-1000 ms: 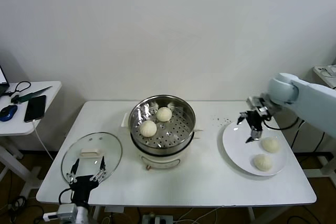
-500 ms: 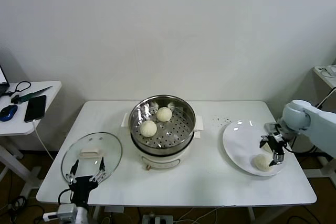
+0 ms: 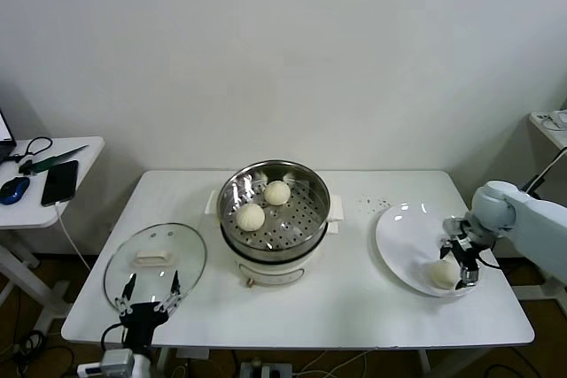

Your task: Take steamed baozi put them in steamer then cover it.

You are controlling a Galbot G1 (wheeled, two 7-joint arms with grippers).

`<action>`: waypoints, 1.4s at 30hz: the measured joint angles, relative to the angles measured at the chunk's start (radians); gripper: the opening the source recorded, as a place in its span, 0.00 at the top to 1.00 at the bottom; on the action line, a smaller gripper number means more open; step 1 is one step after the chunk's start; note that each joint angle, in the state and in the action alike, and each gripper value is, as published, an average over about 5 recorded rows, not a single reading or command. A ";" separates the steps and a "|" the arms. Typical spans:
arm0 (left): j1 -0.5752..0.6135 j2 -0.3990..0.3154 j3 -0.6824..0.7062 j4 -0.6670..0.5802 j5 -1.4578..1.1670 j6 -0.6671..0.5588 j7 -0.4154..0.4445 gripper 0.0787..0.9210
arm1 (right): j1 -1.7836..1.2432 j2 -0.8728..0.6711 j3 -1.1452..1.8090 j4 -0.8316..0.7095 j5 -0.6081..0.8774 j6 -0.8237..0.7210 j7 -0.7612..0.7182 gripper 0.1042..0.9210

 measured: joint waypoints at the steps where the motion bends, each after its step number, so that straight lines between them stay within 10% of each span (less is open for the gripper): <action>1: 0.000 -0.001 0.000 0.000 0.001 0.000 0.000 0.12 | -0.001 0.004 0.001 -0.003 -0.002 0.001 -0.001 0.12; 22: 0.001 0.003 -0.009 0.005 0.002 -0.001 -0.004 0.12 | 0.046 0.045 -0.030 -0.026 -0.001 0.054 -0.017 0.33; 42: 0.025 0.007 -0.017 0.002 -0.002 -0.003 -0.002 0.12 | 0.550 0.306 -0.271 0.035 -0.023 0.508 -0.065 0.31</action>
